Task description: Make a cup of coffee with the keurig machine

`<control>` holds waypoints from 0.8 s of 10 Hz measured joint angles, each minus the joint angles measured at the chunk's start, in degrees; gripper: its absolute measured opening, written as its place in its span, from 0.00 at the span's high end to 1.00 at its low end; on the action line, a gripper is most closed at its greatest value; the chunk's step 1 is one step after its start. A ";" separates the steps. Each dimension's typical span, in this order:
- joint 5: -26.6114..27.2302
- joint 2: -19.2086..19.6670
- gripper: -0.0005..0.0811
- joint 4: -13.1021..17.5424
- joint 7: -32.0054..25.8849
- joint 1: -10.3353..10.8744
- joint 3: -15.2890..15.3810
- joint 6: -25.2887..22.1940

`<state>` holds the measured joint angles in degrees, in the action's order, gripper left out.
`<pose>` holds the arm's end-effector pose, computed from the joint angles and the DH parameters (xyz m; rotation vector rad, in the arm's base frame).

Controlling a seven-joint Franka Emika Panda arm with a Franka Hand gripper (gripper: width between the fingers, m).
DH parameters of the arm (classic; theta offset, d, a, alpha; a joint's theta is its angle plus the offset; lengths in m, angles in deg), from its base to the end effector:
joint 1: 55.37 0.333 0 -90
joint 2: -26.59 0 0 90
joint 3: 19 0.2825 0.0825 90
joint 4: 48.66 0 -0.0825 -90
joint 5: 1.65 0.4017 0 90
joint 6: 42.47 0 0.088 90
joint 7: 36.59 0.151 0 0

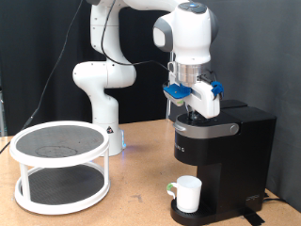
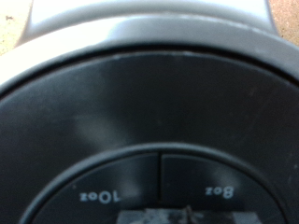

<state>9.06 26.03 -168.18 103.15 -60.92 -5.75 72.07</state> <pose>0.5407 0.0920 0.3380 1.1396 -2.8843 -0.2794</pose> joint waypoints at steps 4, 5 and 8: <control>0.50 0.49 0.99 0.74 0.05 -0.19 -0.05 -1.14; 0.51 0.50 0.99 0.75 0.05 -0.19 -0.05 -1.16; 0.65 0.66 0.99 1.03 0.05 -0.21 -0.05 -1.64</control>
<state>9.71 26.69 -167.16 103.19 -61.13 -5.80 70.42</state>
